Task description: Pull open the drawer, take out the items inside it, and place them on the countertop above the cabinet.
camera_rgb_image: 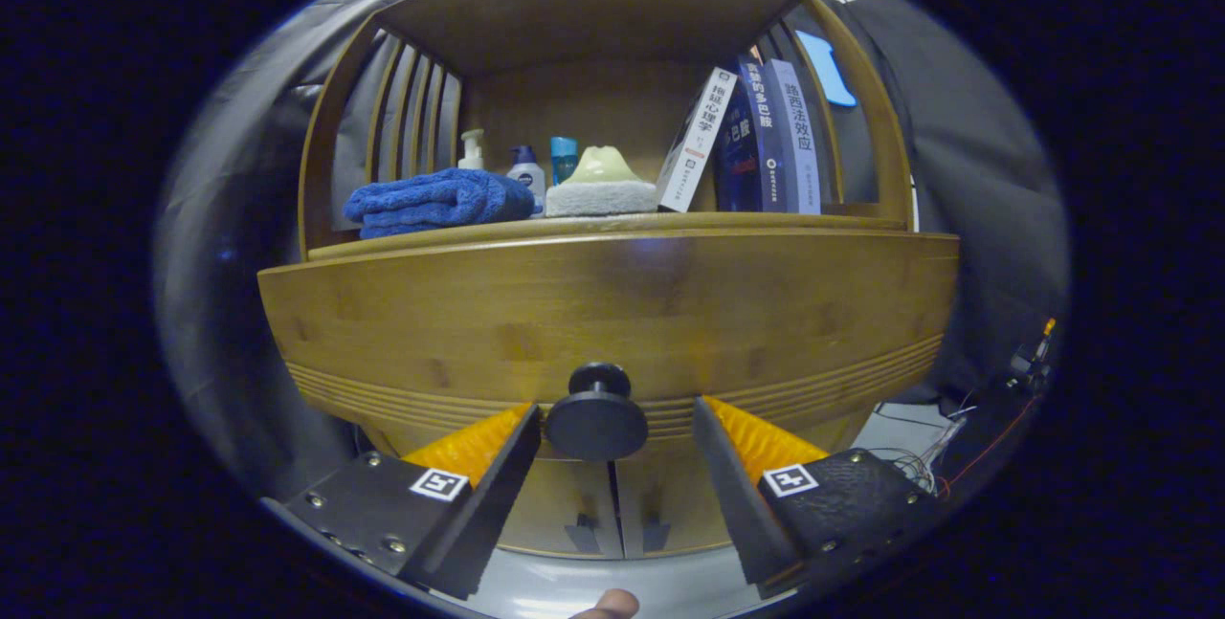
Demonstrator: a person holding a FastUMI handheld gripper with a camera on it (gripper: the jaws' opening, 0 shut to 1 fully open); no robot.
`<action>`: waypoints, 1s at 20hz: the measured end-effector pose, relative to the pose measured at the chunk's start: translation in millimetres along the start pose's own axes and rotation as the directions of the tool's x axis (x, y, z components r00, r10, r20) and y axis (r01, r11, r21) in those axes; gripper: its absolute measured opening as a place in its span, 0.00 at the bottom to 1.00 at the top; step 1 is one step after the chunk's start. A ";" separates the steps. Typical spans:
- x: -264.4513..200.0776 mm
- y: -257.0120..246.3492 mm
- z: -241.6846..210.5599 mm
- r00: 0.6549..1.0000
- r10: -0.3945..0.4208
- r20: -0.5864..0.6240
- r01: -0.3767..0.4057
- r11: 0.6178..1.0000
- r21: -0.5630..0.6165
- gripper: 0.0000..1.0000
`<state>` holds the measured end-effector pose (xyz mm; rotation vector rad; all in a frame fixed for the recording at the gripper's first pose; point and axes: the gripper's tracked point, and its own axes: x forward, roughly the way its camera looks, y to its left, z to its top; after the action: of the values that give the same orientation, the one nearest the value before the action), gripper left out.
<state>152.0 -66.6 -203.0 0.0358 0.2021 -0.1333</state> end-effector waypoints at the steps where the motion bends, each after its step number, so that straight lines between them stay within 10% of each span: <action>1: 2.8 -0.2 0.0 1.000 0.001 -0.002 -0.001 1.000 0.004 0.96; 20: 37.6 12.0 0.9 0.998 0.031 -0.049 -0.031 1.000 -0.001 0.99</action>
<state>190.4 -59.5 -209.4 0.0405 0.2510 -0.1017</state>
